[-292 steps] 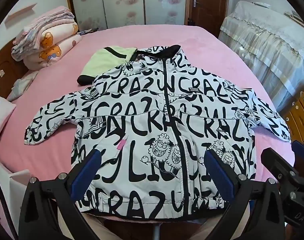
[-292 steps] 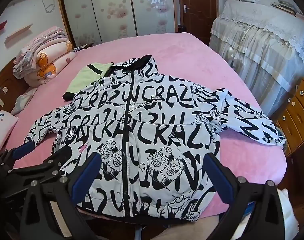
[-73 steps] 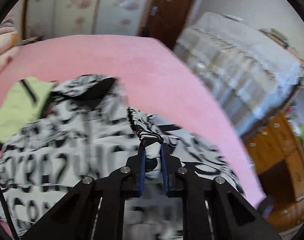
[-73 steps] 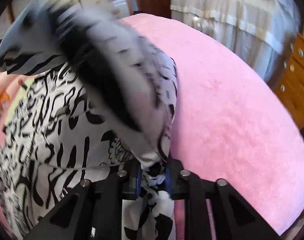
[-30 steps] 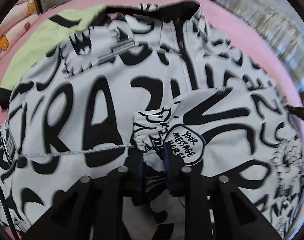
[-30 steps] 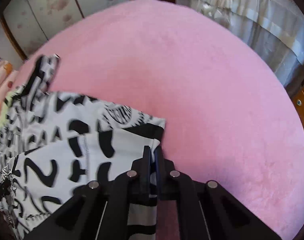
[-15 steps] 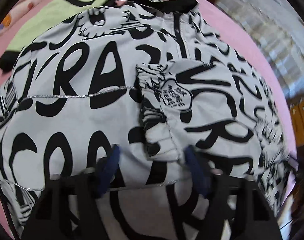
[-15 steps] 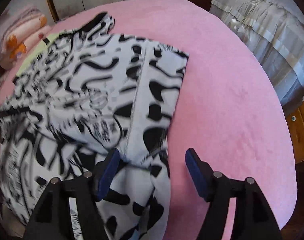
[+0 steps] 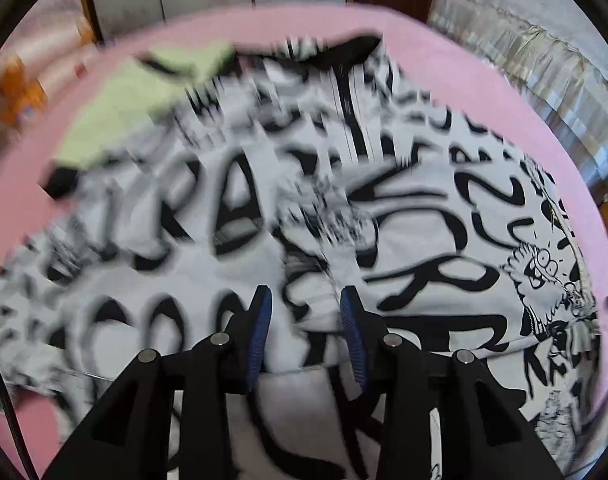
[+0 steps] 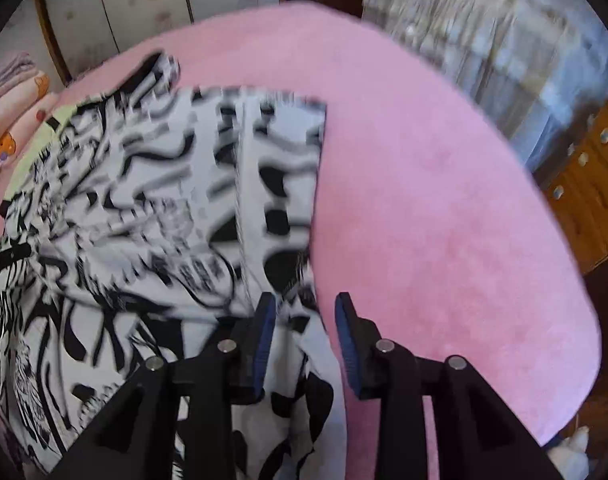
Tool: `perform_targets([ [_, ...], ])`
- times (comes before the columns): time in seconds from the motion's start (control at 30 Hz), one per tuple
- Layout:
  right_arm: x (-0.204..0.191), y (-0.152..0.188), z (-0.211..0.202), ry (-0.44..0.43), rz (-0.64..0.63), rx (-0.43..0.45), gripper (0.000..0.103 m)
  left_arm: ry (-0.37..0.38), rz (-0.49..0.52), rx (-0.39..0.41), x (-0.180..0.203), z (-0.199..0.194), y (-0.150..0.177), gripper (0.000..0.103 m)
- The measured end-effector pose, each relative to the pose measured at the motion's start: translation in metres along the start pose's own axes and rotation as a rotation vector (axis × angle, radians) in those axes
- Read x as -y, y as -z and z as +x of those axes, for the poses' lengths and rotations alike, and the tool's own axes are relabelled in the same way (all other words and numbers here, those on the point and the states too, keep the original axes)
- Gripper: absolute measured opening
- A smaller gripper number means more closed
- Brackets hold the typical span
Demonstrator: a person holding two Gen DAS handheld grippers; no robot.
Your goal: Fold large clothes
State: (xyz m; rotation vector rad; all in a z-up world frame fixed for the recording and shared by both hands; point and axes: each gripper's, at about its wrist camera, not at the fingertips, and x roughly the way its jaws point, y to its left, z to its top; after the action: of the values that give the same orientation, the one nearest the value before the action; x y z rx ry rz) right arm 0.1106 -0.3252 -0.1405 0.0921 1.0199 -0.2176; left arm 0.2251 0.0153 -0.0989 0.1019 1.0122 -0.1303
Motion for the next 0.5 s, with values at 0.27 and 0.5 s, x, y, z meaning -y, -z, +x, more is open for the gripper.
perform_targets([
  [0.27, -0.105, -0.021, -0.012, -0.132, -0.187, 0.117, 0.056, 0.179, -0.071, 0.009, 0.026, -0.010, -0.003, 0.046],
  [0.5, -0.178, -0.019, 0.052, -0.224, -0.250, -0.019, 0.047, 0.165, -0.100, -0.086, 0.052, 0.053, 0.014, 0.046],
])
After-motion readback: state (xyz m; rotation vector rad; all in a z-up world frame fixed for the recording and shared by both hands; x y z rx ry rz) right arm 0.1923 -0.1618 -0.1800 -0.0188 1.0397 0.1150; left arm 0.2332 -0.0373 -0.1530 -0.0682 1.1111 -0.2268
